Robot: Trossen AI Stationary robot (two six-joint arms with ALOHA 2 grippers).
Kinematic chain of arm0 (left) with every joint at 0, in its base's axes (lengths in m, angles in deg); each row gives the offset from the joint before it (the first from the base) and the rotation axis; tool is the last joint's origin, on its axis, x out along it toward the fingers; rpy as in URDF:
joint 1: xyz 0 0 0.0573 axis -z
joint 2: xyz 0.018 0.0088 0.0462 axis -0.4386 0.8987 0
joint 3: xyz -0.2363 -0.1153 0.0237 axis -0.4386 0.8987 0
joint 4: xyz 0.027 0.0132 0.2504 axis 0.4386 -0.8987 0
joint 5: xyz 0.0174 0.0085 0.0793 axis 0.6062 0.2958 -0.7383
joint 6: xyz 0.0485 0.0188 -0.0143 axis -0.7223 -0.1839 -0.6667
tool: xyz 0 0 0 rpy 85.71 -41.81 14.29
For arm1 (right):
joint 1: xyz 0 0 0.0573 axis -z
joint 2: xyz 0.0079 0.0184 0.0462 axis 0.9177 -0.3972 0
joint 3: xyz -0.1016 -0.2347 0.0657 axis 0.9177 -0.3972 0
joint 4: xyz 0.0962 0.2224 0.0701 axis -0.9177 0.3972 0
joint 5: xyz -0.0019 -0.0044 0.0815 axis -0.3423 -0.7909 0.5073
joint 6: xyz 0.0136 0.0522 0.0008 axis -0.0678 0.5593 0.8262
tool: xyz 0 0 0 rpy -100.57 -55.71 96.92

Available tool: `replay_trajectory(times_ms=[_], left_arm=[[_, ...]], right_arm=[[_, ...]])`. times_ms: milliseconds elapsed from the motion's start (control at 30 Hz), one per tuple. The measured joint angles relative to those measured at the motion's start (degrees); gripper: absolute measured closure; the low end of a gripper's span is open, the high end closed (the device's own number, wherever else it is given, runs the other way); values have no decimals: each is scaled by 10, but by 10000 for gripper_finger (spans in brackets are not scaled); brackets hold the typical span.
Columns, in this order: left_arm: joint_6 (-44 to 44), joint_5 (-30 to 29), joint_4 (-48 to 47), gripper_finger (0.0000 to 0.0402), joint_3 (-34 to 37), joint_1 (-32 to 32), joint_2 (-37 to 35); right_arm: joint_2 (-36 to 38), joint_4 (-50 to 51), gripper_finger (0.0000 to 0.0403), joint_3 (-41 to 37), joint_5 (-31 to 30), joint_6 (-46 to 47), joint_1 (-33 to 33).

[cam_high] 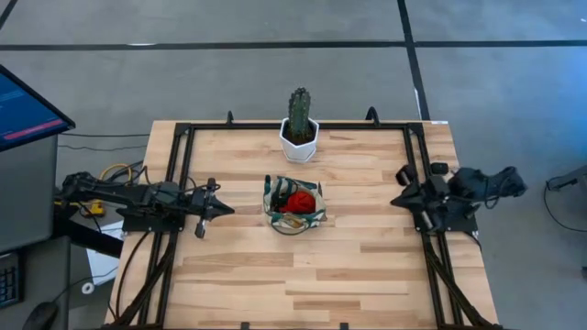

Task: Pick & Place Garden tools in Gardening bag
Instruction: Return to Home Position

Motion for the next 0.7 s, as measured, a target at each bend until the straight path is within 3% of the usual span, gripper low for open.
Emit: replay_trajectory(times_ms=[200, 467, 700], left_arm=[[0, 0, 2, 400, 0, 0, 1], [0, 0, 7, 400, 0, 0, 1], [0, 0, 10, 400, 0, 0, 1]], right_arm=[[11, -9, 403, -70, 17, 0, 1], [11, 7, 403, -111, 104, 9, 0], [-4, 51, 403, -112, 42, 44, 2]])
